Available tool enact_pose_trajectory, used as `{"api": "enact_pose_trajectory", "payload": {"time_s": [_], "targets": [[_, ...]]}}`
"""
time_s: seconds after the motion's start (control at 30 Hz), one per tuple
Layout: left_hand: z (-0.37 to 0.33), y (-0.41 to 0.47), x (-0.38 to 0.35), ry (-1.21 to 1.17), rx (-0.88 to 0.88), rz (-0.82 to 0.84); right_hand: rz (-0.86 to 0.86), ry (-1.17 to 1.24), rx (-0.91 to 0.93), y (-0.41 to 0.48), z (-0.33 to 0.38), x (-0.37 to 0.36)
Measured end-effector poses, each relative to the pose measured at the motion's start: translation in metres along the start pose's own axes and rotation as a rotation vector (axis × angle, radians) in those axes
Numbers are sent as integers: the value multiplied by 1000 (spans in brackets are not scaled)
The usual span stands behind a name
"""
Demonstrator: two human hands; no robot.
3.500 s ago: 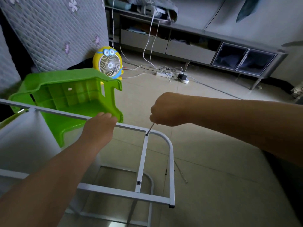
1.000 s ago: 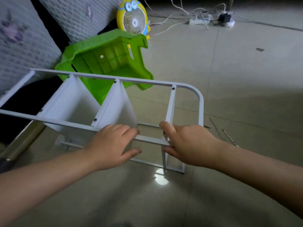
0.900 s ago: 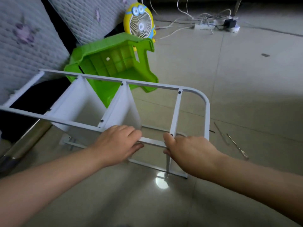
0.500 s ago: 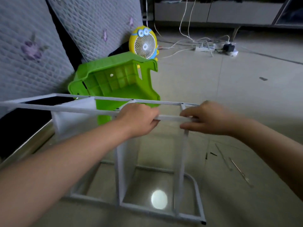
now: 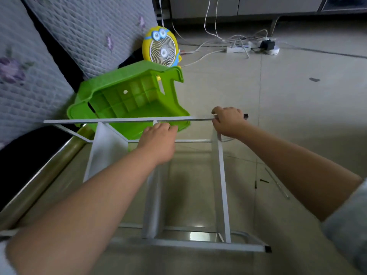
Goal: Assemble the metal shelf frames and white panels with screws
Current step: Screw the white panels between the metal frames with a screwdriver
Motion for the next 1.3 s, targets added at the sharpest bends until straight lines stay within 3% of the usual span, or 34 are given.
{"api": "enact_pose_trajectory", "payload": {"time_s": [0.2,0.33,0.5,0.63,0.7,0.97,1.13,1.3], "targets": [[2,-23,-49,-30,-14,143,18,-41,-7,9,-1,-17],[0,-52,-55,-182,-139,-69,-48,-125,41,-18,4,-22],[-5,-106,-84,-320,-203,-136,-246,-165,516,-113,49,-39],[-20,-152,-111,-138,-390,-74,18,-334,790,-199,64,-93],[-24,-159,-122,-46,-394,-85,88,-465,776,-219,60,-112],[-34,-144,-68,-58,-416,-102,-217,-276,768,-216,40,-81],[-8,-120,-23,-65,-288,-228,-313,-236,725,-180,54,-7],[23,-92,26,-12,-110,-308,-281,-244,748,-145,69,38]]}}
Point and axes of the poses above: each hand's wrist, its own y-axis towards the middle knuckle, its own x-axis out of the back of the hand, z = x × y, the point moved 6 cm from there along y, towards the middle knuckle, and after that the axes turned 8 degrees about z, right-handed, at the moved point
